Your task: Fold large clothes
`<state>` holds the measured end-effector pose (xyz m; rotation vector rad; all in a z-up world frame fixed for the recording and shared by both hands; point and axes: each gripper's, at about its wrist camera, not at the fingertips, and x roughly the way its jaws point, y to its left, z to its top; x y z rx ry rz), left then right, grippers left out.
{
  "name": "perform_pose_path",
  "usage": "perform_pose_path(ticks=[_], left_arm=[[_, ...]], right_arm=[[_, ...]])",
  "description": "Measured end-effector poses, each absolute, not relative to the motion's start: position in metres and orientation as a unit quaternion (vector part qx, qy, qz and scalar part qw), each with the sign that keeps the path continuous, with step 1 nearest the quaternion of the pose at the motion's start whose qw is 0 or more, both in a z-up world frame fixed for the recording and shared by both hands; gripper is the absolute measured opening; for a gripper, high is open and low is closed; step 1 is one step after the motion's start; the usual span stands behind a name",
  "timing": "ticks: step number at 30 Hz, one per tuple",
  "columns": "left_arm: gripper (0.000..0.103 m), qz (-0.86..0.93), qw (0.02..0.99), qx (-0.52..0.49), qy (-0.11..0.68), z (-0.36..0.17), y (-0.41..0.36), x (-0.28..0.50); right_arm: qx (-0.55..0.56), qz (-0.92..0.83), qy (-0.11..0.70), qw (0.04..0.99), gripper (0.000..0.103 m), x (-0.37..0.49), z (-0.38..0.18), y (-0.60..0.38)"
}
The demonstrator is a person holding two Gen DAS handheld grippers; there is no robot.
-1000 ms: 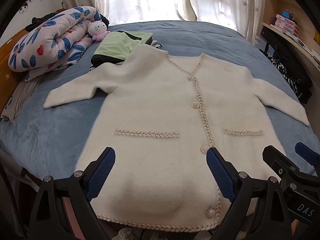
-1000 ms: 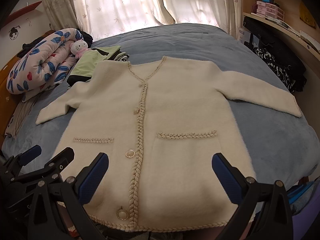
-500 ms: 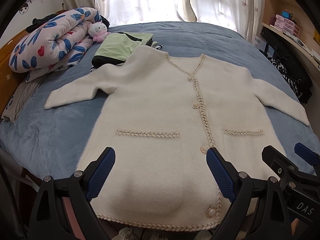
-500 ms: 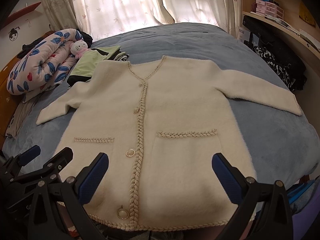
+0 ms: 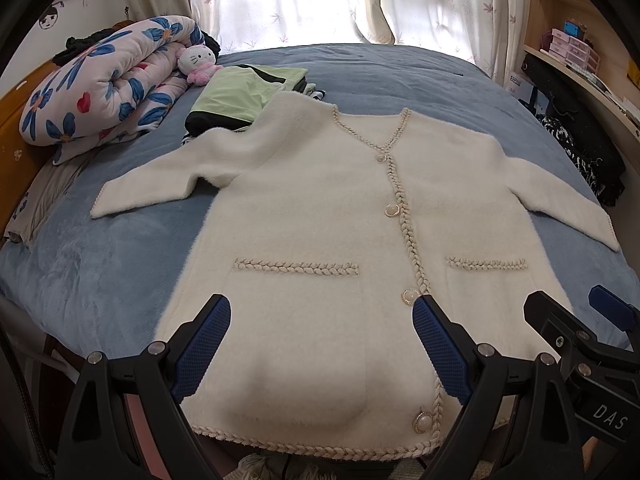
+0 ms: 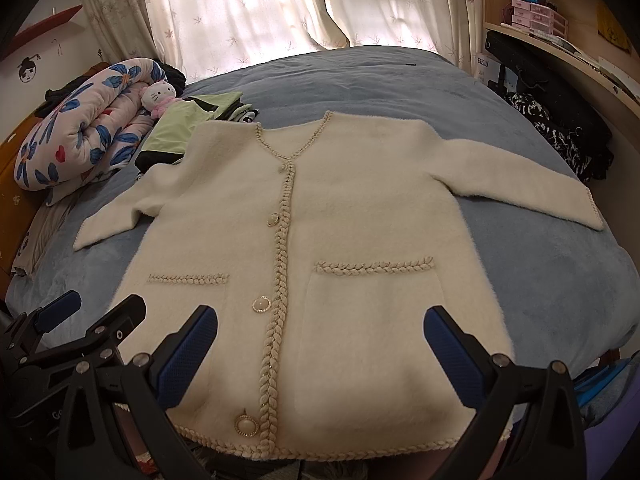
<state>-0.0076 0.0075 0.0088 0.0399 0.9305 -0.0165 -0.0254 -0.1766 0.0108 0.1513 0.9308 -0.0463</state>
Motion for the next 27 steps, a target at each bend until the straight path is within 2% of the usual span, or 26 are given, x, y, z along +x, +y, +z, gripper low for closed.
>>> perform_pose_path(ticks=[27], left_arm=[[0.092, -0.007, 0.894, 0.022, 0.448, 0.0107, 0.0104, -0.0098]], right_arm=[[0.075, -0.022, 0.448, 0.89, 0.103, -0.025, 0.0109, -0.1793]])
